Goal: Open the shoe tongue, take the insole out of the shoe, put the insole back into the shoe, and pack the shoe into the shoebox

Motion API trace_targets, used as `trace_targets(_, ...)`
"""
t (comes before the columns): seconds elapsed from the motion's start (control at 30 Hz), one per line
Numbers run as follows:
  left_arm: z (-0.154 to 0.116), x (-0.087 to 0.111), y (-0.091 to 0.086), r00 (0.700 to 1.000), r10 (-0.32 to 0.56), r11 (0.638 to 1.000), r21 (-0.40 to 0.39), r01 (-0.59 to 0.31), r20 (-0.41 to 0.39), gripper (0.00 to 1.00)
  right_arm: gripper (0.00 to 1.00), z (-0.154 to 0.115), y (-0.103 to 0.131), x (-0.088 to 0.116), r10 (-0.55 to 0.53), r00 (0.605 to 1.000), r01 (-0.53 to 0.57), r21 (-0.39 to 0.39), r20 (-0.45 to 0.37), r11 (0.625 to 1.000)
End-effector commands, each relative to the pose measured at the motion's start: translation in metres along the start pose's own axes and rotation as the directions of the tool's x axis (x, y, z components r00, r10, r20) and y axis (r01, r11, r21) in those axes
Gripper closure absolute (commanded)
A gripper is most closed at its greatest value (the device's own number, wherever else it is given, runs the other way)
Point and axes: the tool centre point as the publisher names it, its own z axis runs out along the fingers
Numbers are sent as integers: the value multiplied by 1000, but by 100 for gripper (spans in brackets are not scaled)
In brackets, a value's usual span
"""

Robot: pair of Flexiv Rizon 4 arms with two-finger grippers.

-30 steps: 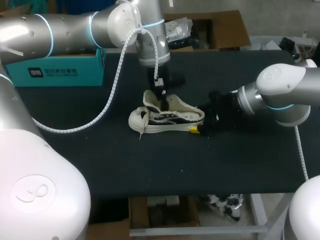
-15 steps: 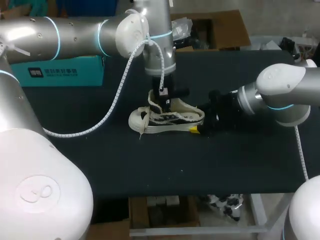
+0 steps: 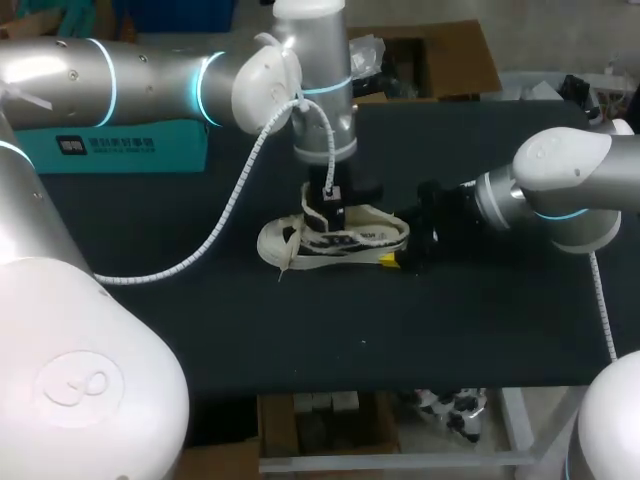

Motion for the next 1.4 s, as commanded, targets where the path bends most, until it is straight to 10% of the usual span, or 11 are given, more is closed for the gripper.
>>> trace_targets(0.03, 18, 9, -2, 1000, -5, 1000, -5, 5, 25, 53, 100, 4, -6, -2, 1, 1000, -1, -4, -1, 1000)
trace_targets(0.77, 78, -74, -2, 961, -37, 994, -85, 62, 275, 51, 100, 4, -6, -2, 1, 1000, -1, -4, -1, 1000)
trace_targets(0.93, 81, -84, 1, 946, -28, 994, -92, 61, 323, 100, 100, 4, -6, -2, 1, 1000, -1, -4, -1, 1000)
trace_targets(1.4, 3, -49, 3, 949, -8, 1000, 17, 3, 317, 100, 100, 4, -6, -2, 1, 1000, -1, -4, -1, 1000)
